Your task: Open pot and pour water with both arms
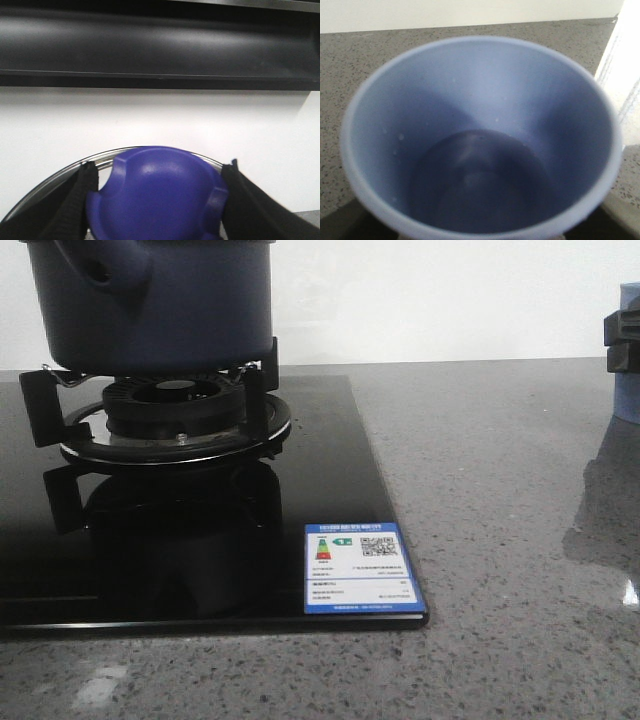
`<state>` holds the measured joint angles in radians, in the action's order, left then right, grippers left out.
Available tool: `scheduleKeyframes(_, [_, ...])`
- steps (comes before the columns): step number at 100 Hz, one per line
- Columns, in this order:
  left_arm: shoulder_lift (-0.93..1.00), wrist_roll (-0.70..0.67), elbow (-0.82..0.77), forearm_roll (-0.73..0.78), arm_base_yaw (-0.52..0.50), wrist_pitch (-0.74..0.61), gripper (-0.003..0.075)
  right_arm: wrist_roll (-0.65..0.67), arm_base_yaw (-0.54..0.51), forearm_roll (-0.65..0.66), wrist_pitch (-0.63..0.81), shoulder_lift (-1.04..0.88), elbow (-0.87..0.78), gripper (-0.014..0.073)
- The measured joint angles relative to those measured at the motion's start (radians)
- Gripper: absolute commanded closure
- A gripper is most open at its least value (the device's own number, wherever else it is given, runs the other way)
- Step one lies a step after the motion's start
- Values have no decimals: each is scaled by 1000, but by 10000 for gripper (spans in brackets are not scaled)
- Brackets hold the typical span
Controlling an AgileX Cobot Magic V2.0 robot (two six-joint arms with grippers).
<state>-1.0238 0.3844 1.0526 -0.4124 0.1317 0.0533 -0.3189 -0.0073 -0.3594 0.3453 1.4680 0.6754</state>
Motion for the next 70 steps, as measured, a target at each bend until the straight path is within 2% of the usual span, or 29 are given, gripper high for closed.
scheduleKeyframes(11, [0, 0, 0, 0, 0, -6, 363, 0, 0, 0, 3, 0, 0, 253])
scheduleKeyframes(48, [0, 0, 0, 0, 0, -8, 363, 0, 4, 0, -11, -24, 0, 254])
scheduleKeyframes(70, [0, 0, 0, 0, 0, -8, 363, 0, 77, 11, -57, -115, 8, 254])
